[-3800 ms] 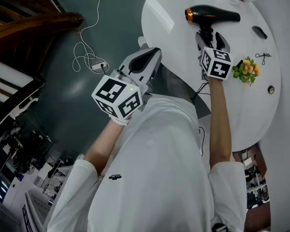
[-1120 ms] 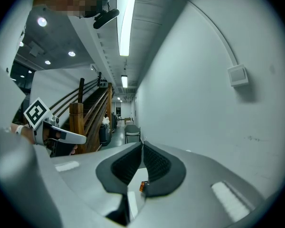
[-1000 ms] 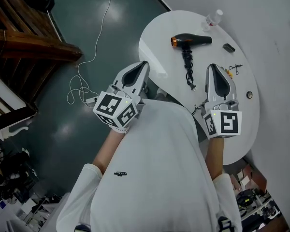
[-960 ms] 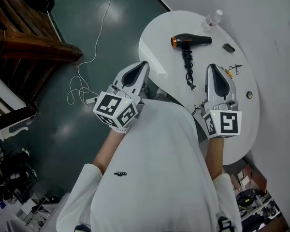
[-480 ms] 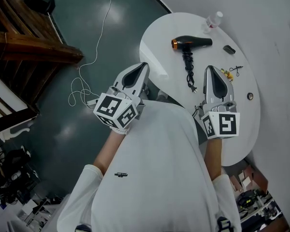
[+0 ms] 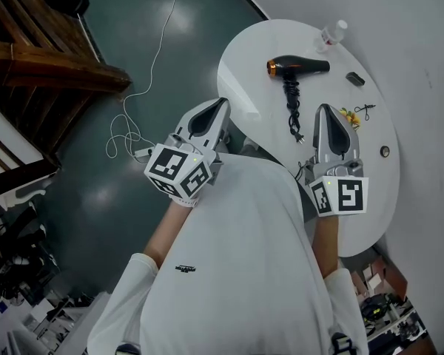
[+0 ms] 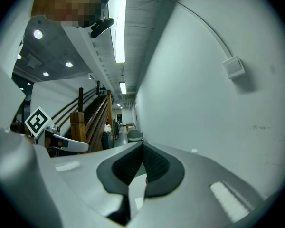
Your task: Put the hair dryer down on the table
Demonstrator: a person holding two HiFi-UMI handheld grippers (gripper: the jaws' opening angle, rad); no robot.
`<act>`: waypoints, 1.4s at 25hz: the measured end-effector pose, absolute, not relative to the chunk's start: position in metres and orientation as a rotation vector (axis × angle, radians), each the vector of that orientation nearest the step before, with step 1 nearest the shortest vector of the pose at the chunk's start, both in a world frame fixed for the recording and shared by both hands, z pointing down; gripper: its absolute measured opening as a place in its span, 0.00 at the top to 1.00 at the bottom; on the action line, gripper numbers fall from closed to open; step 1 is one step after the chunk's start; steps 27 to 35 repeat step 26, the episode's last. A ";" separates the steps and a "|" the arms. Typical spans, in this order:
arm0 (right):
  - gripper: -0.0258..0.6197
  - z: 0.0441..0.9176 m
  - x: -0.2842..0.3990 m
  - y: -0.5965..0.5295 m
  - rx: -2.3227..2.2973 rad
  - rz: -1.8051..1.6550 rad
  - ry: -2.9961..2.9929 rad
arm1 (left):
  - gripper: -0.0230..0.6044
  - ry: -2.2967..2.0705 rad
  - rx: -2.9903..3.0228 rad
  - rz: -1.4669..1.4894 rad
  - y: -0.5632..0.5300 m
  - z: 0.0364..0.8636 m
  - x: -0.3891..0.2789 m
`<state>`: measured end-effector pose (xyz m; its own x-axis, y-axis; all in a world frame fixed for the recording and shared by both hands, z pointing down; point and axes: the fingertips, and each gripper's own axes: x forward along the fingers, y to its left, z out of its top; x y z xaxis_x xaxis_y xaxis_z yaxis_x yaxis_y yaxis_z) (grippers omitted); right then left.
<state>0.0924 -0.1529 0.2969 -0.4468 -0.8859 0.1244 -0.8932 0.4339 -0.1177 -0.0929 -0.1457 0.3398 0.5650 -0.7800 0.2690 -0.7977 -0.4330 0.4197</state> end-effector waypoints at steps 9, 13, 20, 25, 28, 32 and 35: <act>0.95 0.306 0.092 -0.153 1.583 0.219 -2.573 | 0.96 -1.263 2.285 0.048 -0.147 0.340 -0.090; 0.95 0.310 0.097 -0.154 1.593 0.228 -2.555 | 0.96 -1.259 2.289 0.056 -0.150 0.341 -0.087; 0.95 0.315 0.106 -0.155 1.608 0.249 -2.539 | 0.96 -1.246 2.294 0.066 -0.152 0.341 -0.081; 0.95 0.322 0.112 -0.156 1.598 0.253 -2.517 | 0.96 -1.243 2.294 0.073 -0.154 0.342 -0.076; 0.95 0.324 0.113 -0.156 1.597 0.256 -2.514 | 0.96 -1.243 2.293 0.075 -0.154 0.343 -0.075; 0.95 0.324 0.113 -0.156 1.597 0.256 -2.514 | 0.96 -1.243 2.293 0.075 -0.154 0.343 -0.075; 0.95 0.324 0.113 -0.156 1.597 0.256 -2.514 | 0.96 -1.243 2.293 0.075 -0.154 0.343 -0.075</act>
